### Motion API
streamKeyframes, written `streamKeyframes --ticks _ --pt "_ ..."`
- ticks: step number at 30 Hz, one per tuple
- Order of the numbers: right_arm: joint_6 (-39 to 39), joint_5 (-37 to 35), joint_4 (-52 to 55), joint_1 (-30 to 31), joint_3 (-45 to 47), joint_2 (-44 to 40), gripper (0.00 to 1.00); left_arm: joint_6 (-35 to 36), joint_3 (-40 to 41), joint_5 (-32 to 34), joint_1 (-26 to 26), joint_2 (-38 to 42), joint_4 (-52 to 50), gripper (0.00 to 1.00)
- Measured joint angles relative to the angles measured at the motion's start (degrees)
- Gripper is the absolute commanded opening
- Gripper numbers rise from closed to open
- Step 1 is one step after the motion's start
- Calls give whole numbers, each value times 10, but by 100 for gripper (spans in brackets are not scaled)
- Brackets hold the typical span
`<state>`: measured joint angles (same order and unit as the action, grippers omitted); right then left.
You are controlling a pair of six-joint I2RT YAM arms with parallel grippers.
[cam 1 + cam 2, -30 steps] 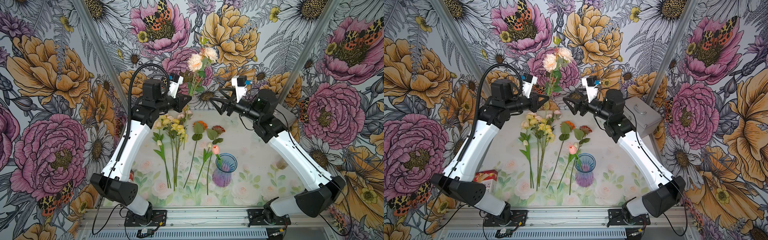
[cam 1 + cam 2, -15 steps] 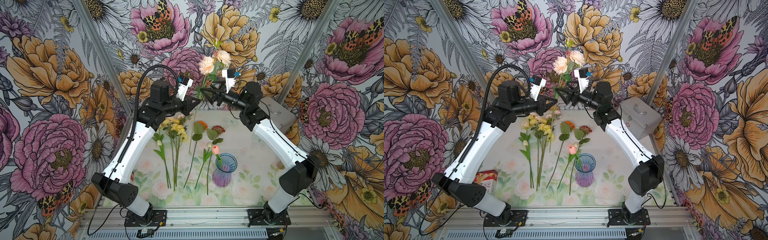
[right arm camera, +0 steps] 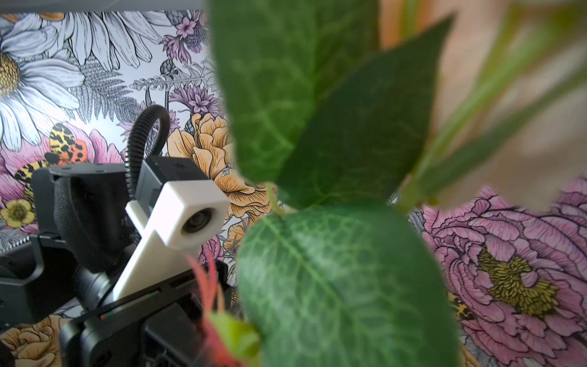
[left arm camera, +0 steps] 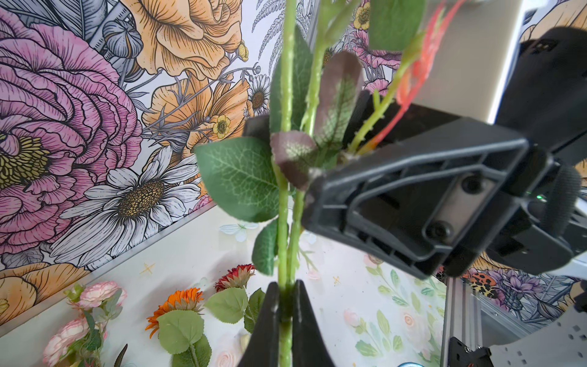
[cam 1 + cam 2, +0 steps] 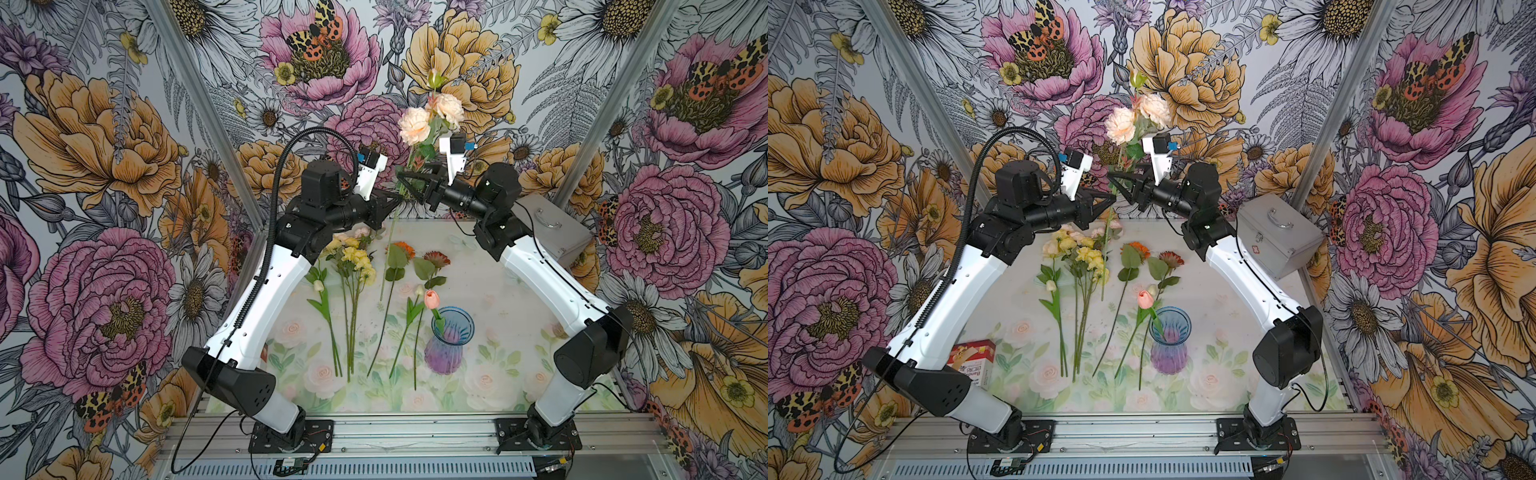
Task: Place the pink flowers into the vase
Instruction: Pick up the flower at the center of the board.
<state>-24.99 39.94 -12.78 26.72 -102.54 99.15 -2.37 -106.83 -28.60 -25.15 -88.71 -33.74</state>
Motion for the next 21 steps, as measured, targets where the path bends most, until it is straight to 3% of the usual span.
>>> streamKeyframes --ticks 6,15,19,21 --pt "-4 4 0 0 -1 0 16 0 0 4 -6 0 6 0" --pt "-11 4 -4 2 -1 0 2 9 5 15 -8 0 10 0" --pt "-11 5 -3 2 -1 0 0 14 8 16 -9 0 17 0" --pt "-11 5 -3 2 -1 0 0 15 13 16 -9 2 22 22"
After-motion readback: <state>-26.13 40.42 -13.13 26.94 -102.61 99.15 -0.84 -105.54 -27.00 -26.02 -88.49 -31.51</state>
